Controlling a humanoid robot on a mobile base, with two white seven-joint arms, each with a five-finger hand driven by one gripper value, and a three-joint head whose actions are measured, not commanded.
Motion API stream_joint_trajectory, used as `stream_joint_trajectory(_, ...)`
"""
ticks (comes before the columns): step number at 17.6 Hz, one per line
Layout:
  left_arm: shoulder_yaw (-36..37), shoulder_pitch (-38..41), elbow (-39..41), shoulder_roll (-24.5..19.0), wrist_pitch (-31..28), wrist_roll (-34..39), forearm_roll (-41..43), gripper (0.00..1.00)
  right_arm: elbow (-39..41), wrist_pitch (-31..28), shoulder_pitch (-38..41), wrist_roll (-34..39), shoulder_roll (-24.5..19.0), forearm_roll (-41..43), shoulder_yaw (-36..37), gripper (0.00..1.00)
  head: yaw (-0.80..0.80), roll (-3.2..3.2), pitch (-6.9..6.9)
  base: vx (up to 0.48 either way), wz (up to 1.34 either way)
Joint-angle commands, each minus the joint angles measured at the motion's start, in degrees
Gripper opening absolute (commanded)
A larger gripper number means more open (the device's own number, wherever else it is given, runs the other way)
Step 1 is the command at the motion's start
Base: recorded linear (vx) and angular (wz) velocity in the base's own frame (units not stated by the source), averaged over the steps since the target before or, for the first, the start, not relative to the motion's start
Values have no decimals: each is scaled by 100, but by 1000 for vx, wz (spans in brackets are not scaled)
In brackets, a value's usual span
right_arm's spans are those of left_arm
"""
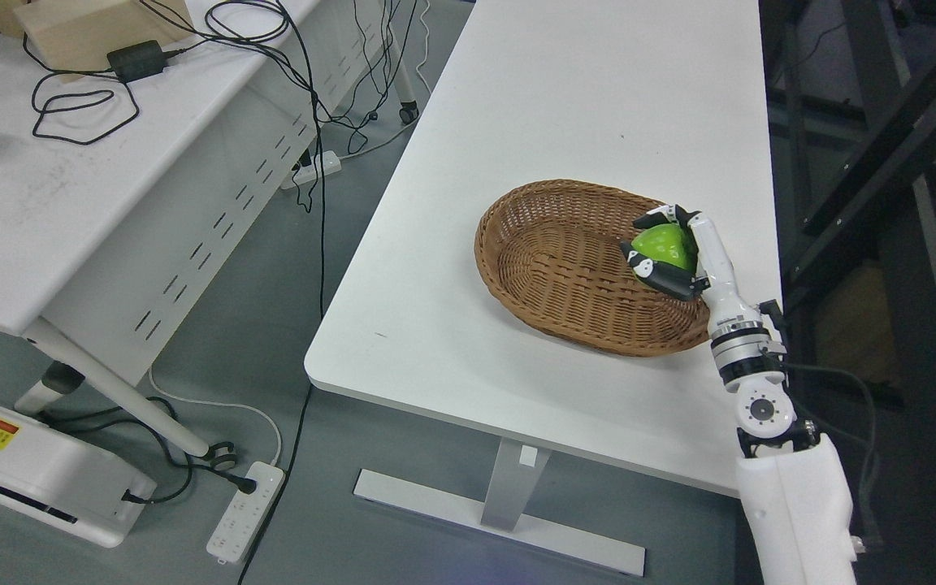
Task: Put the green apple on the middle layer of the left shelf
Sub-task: 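Lift the green apple out of the basket with the right hand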
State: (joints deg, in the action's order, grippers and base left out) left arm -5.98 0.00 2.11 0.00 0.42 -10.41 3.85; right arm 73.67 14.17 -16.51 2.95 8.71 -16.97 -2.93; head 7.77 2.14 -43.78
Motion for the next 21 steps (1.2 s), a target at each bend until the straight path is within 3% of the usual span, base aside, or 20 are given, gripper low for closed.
stream_joint_trajectory(1, 0, -123, 0, -100, 2, -5, 1, 100, 1122, 129, 647, 4, -19, 1107, 1031, 0, 0, 0, 0, 0, 0)
stream_joint_trajectory(4, 0, -123, 0, -100, 2, -5, -8, 100, 2158, 253, 1788, -294, -19, 1170, 1268, 0, 0, 0, 0, 0, 0)
stream_joint_trajectory(7, 0, -123, 0, -100, 2, -5, 1, 100, 2468, 253, 2230, -663, -193, 1179, 1505, 0, 0, 0, 0, 0, 0)
stream_joint_trajectory(12, 0, -123, 0, -100, 2, -5, 1, 100, 2512, 288, 2477, -779, -572, 1187, 1524, 0, 0, 0, 0, 0, 0)
stream_joint_trajectory(21, 0, -123, 0, -100, 2, -5, -7, 100, 2512, 262, 2469, -726, -634, 1187, 1216, 0, 0, 0, 0, -20, -24)
